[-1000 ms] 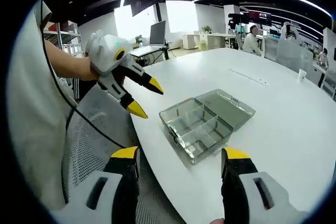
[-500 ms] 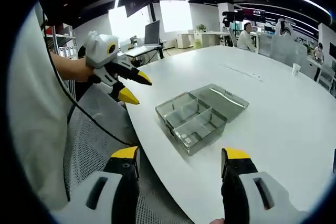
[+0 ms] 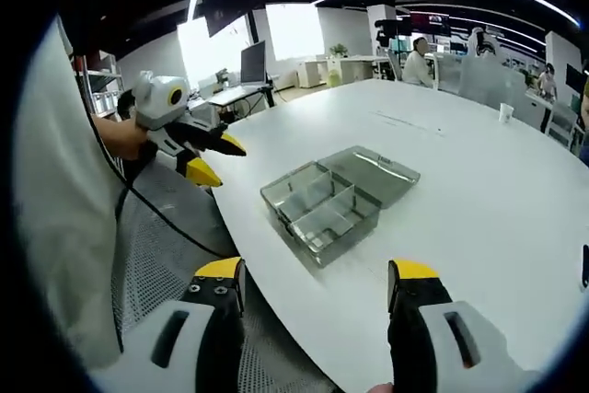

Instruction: Insert the divider into the dual guide fixture by aligning both edges with the guide slots and pushing it downward to the bottom, including one-sided entry, uneven engagement, binding, and posture correction.

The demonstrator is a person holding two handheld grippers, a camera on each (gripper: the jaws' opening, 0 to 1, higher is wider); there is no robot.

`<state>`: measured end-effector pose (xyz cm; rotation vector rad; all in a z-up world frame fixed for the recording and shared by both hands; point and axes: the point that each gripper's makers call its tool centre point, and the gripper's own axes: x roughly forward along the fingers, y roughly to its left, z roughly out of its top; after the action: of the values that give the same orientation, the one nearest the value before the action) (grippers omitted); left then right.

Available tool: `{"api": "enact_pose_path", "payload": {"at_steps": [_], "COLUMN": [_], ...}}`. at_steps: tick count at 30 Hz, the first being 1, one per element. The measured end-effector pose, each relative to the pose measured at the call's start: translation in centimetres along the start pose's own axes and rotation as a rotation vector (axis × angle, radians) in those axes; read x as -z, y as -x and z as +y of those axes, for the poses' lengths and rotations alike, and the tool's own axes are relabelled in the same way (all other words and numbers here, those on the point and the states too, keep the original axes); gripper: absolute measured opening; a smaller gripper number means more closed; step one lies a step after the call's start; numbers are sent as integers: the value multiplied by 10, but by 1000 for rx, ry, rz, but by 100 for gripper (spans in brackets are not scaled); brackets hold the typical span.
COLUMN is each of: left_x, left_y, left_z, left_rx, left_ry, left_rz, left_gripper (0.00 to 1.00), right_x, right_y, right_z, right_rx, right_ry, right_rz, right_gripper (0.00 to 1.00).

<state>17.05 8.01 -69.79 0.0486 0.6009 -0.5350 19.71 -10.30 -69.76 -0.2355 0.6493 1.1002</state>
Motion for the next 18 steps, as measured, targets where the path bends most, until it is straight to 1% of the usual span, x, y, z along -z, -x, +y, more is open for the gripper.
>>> {"api": "enact_pose_path", "payload": {"at_steps": [4,7,9,11,14,18], "left_x": [-2,-6,-9,-10,-11,-13], "left_y": [1,1,1,-1,-3,-5], "left_z": [-1,-2,-3,-7,-13,-20], "left_rx": [5,9,14,25,34,48], "left_ry": [25,16,26,35,14,21], "left_rz": [-11,-25,-34,-39,-39,-43], "left_gripper": [50,51,51,51,52,52], "right_x": [2,3,2,4,2,2], "right_y": [1,2,2,2,1,0], "right_z": [-2,-2,-3,-4,-5,-8], "right_rx": [2,3,4,4,4,5], "right_ry": [-3,-3,-2,-2,0,3], "right_rz": [5,9,10,15,15,18], "right_gripper": [60,60,60,60,60,60]}}
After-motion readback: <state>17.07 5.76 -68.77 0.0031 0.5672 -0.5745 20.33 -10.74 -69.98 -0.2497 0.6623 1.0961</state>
